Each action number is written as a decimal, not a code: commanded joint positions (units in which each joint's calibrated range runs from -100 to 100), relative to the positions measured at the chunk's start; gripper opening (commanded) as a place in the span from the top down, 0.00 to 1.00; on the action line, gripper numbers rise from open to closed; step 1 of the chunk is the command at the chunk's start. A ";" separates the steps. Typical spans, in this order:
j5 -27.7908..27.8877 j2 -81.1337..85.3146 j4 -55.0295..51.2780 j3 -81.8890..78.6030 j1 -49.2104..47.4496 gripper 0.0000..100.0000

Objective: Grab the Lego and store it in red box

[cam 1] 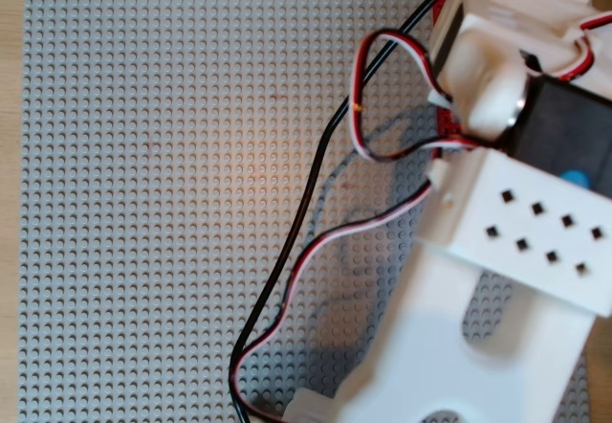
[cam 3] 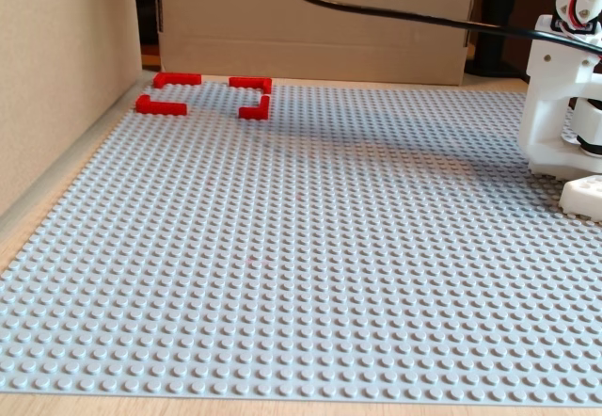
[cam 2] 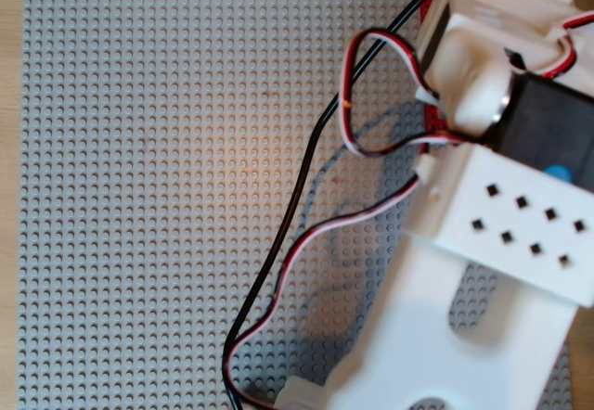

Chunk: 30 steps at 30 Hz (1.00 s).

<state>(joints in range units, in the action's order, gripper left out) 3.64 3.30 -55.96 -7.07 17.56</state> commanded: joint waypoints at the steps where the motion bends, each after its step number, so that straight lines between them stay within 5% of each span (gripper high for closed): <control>1: 0.32 -3.47 5.26 -0.21 3.25 0.97; 30: 0.11 -13.38 12.19 -2.12 2.50 0.84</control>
<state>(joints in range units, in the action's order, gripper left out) 3.74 -11.16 -45.42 -10.73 18.28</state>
